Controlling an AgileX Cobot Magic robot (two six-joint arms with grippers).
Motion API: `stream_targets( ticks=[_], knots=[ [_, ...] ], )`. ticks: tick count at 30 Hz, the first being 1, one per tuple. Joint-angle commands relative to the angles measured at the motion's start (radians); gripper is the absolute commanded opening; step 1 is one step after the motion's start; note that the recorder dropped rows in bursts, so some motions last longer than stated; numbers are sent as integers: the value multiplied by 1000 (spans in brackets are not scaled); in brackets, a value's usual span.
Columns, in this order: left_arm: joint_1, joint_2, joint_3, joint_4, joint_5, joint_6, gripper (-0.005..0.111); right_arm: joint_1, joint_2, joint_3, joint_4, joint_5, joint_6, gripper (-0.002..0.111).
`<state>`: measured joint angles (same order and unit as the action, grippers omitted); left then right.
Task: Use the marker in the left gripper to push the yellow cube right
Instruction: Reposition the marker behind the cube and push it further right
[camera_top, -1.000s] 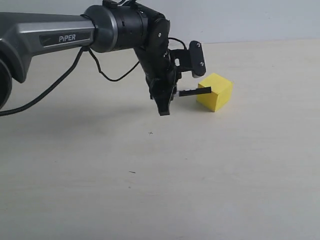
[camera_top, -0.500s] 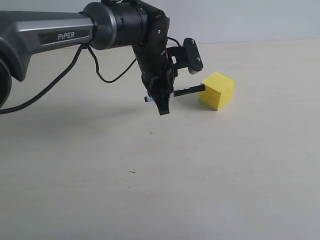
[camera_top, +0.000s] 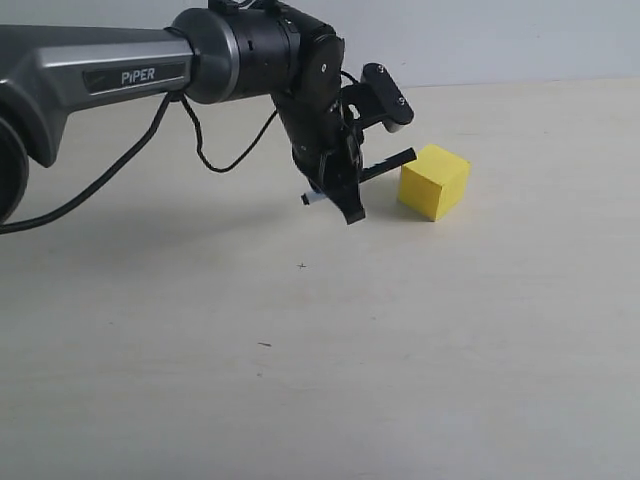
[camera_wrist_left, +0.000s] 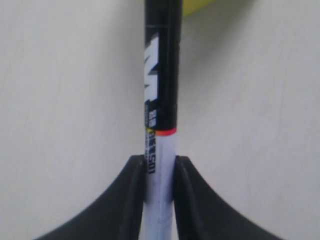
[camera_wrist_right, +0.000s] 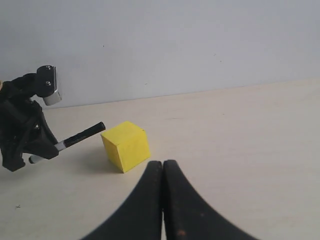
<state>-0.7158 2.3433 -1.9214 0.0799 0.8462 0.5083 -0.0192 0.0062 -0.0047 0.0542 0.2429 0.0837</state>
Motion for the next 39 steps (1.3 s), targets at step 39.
stream_targets(
  ticks=[39],
  knots=[
    [-39,65,-196,194,107,-255,0,-5,-6,5,-5,-5,-3,0]
  ],
)
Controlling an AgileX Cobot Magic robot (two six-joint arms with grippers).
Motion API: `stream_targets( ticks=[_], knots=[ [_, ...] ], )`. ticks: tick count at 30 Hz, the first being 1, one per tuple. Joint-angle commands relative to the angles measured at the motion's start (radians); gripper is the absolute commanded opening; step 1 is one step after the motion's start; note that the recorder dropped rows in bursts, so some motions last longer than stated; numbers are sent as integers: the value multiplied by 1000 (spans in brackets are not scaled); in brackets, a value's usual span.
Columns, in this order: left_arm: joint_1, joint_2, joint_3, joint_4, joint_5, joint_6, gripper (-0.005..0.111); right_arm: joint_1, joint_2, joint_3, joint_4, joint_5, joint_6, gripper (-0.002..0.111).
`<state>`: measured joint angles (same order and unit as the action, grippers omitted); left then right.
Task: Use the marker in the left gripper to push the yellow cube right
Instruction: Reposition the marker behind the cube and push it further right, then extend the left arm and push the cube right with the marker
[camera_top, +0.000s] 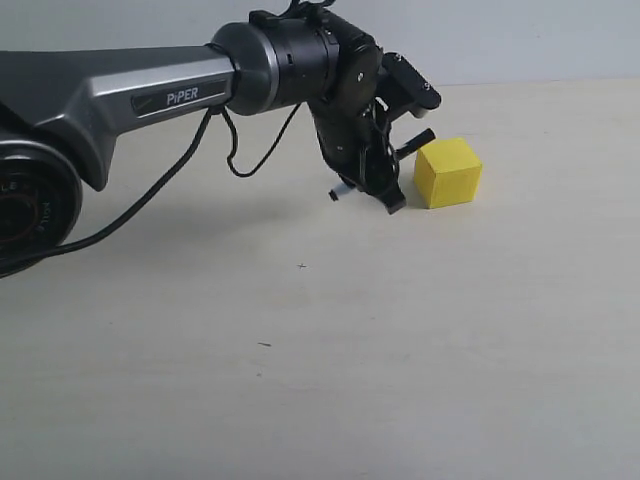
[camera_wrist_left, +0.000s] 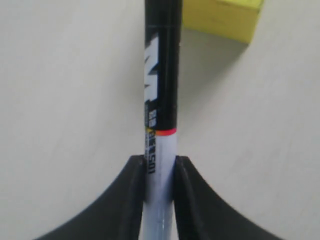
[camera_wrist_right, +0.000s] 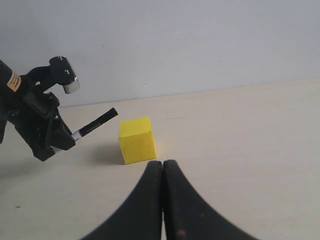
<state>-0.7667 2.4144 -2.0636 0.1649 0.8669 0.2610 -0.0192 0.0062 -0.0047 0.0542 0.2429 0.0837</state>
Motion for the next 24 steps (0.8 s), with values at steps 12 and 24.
stream_targets(
  ticks=[12,24],
  knots=[
    [130,9,-113,-129,320,397,0,-5,-6,5,-5,-5,-3,0],
    [114,187,-304,-98,301,354,0,-5,-6,5,-5,-5,-3,0]
  ],
)
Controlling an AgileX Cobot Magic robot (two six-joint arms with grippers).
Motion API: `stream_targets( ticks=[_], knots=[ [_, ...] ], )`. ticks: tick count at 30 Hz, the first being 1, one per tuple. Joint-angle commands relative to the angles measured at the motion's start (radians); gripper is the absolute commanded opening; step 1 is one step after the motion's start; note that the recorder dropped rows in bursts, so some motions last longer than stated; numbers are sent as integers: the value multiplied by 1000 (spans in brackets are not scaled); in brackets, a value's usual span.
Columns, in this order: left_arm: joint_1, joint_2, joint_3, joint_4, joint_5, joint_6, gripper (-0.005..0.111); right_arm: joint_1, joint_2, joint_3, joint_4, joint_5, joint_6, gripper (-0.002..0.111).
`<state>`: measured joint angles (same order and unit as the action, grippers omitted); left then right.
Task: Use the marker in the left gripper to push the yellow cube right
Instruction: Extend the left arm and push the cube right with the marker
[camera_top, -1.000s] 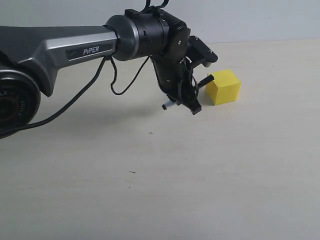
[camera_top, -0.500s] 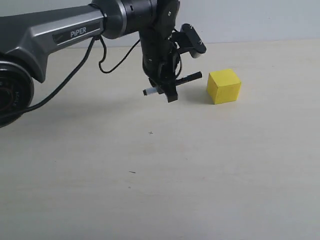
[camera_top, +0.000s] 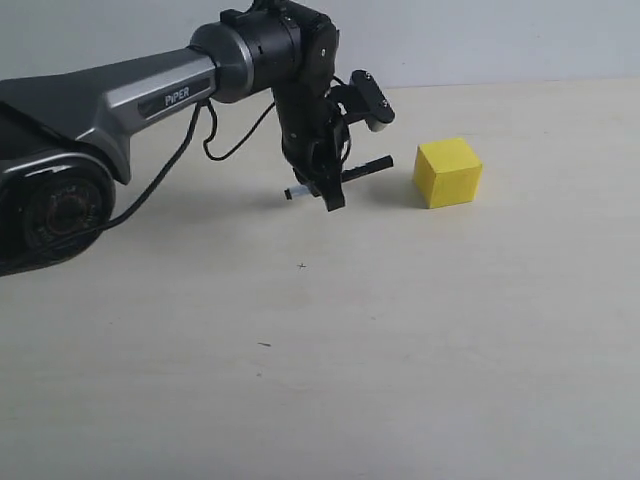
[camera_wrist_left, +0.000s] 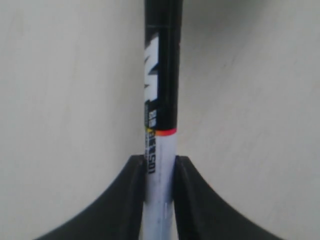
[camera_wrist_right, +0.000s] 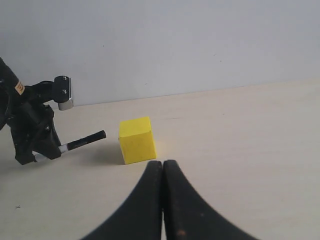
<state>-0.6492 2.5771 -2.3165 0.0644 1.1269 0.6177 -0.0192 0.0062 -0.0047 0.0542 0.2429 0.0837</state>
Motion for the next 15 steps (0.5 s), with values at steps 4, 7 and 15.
stream_targets(
  ticks=[4,7,15],
  knots=[
    [-26,30,-68,71,65,27,0,-5,-6,5,-2,-5,-3,0],
    [-38,30,-68,101,-19,-57,0,-5,-6,5,-2,-5,-3,0],
    [-114,35,-68,296,-42,-91,0,-5,-6,5,-2,-5,-3,0]
  ],
)
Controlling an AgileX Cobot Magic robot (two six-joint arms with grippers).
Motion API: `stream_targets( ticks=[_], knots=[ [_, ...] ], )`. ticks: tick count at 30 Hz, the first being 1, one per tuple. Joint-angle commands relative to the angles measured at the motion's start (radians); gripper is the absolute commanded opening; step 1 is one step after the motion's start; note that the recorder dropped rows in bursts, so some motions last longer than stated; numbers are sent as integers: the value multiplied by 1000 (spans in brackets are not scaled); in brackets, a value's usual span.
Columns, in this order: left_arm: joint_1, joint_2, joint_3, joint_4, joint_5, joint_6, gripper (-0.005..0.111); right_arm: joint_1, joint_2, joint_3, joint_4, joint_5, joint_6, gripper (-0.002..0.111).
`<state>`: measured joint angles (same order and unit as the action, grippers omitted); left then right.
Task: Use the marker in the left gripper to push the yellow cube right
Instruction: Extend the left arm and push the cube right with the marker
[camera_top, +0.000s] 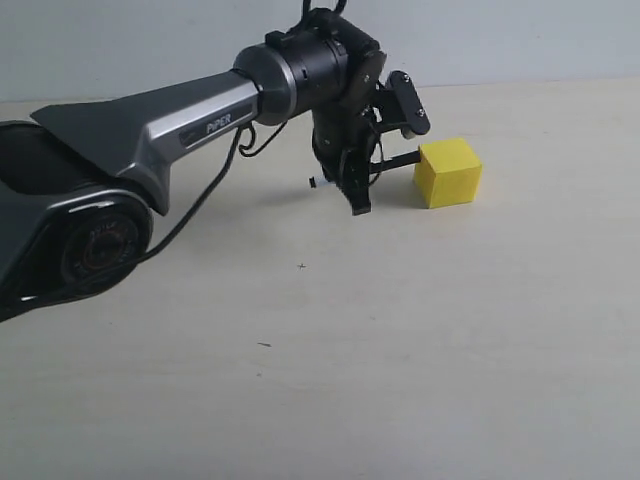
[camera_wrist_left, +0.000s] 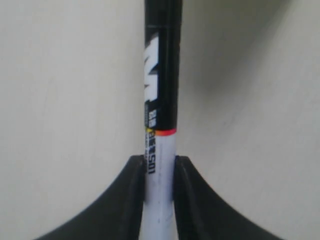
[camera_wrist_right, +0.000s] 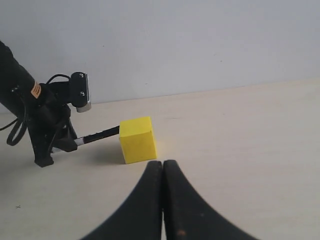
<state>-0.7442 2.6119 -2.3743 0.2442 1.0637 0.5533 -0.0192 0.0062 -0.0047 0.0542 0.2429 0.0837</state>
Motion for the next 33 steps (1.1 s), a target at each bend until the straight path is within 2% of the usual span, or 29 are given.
stream_targets(
  ticks=[1,16,21,29,33],
  knots=[
    [-19,0,-10,128,33,-24,0,-5,-6,5,-2,-5,-3,0],
    [-46,0,-10,179,33,-80,0,-5,-6,5,-5,-5,-3,0],
    [-69,0,-10,275,61,-132,0,-5,-6,5,-5,-5,-3,0],
    [-86,0,-10,283,98,-138,0,-5,-6,5,-5,-9,-3,0],
    [-108,0,-10,333,85,-193,0,-5,-6,5,-5,-5,-3,0]
  ],
)
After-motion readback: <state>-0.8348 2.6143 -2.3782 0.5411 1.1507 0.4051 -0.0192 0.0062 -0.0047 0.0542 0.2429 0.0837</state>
